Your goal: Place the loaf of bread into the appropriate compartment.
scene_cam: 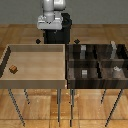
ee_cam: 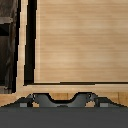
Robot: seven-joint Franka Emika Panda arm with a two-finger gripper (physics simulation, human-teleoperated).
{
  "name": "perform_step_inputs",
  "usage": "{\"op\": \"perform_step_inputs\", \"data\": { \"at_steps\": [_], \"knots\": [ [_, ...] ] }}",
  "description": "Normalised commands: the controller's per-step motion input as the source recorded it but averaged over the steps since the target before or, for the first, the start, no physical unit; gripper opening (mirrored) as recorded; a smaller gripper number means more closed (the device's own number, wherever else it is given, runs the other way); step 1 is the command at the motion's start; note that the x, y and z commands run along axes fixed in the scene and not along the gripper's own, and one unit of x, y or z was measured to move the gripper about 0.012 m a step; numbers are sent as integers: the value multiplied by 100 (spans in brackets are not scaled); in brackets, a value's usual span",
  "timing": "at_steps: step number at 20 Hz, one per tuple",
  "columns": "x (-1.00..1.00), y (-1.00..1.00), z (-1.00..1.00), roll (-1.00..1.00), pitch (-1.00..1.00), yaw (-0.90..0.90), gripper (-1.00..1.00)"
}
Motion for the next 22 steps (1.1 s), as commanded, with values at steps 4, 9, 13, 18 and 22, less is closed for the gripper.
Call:
{"op": "perform_step_inputs", "data": {
  "at_steps": [4, 9, 13, 18, 22],
  "knots": [
    [0, -100, 0, 0, 0, 0, 100],
    [0, -100, 0, 0, 0, 0, 100],
    [0, -100, 0, 0, 0, 0, 100],
    [4, -100, 0, 0, 0, 0, 100],
    [75, 0, 0, 0, 0, 0, 100]
  ]
}}
